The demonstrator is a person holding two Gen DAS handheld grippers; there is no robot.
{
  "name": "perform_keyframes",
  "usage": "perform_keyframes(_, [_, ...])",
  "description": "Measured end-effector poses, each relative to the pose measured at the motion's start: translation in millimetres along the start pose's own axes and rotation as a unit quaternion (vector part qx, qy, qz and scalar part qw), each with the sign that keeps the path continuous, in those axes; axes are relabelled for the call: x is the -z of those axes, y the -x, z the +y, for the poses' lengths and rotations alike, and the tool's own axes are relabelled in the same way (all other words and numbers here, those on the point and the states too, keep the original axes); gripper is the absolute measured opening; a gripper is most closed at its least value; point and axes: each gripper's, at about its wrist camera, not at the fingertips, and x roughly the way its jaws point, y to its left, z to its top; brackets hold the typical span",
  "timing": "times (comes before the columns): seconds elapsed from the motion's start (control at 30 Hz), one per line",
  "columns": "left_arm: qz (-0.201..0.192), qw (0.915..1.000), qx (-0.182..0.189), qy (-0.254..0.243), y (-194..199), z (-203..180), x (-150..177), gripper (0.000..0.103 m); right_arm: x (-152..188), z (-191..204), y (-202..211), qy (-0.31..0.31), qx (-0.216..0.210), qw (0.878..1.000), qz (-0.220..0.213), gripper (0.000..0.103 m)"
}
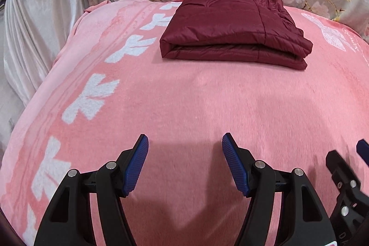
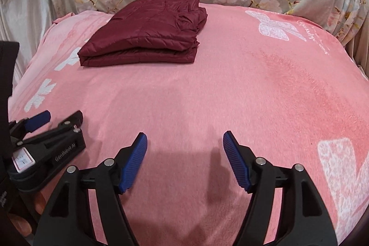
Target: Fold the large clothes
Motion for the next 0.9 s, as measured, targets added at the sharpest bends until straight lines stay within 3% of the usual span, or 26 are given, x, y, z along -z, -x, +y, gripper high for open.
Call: perform_keyframes(0.9, [-0.021, 0.9995, -0.020, -0.012, 6.8, -4.3, 14.8, 0.070, 12.7, 4.5, 3.7, 0.011, 0.000, 1.000, -0.011, 0.073])
